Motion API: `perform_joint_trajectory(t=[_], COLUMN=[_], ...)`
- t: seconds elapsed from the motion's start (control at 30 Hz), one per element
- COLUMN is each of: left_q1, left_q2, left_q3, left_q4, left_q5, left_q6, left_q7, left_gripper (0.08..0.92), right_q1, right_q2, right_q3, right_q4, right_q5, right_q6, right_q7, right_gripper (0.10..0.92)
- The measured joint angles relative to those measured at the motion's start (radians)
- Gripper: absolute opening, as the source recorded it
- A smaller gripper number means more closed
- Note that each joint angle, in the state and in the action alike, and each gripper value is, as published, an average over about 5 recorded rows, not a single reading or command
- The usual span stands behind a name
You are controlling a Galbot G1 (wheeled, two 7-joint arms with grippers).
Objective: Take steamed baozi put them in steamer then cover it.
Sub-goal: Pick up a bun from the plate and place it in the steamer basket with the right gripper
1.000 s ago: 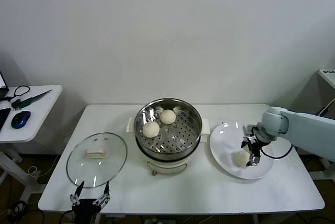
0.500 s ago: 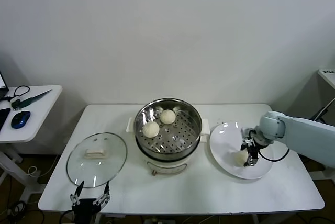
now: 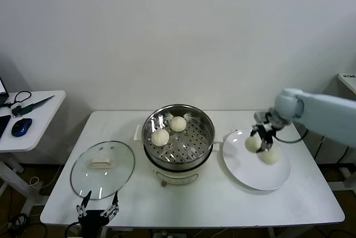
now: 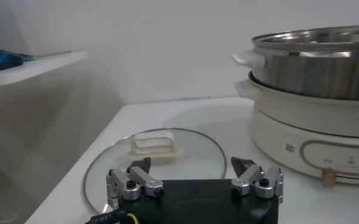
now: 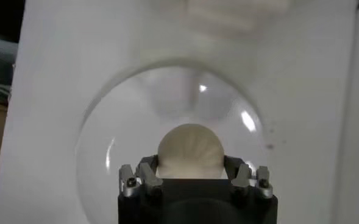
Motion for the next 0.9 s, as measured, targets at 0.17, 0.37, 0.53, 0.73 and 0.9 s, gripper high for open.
perform_joint_trajectory(t=[0.17,0.37,0.53,0.73,0.9], left_q1=[0.005,0.013,0.019,0.019,0.016], left_q2=[-0.001,-0.002,-0.005,-0.009,-0.011], left_q3=[0.000,-0.002,-0.006,-0.007,-0.008], left_q4=[-0.005,-0.012,-0.017,-0.017,-0.013], left_q5=[0.004,0.006,0.006,0.005,0.003], left_q6=[0.000,-0.001,-0.002,-0.004,-0.004], left_q7=[0.000,0.000,-0.001,-0.002,-0.002], left_gripper=[0.823,0.823,0.823,0.823,0.823], right_q1=[0.131,0.186,0.160,0.095,0.033], right_q2=[0.106,0.247,0.348,0.428,0.461], right_q3=[-0.003,0.011,0.019,0.018,0.018], right_q4=[0.059,0.125,0.141,0.139,0.130], right_q5=[-0.016,-0.063,-0.119,-0.181,-0.228], right_q6=[0.138,0.262,0.329,0.366,0.372], right_q7=[-0.044,-0.054,-0.047,-0.032,-0.021], right_gripper=[0.704,0.704,0.704,0.704,0.704])
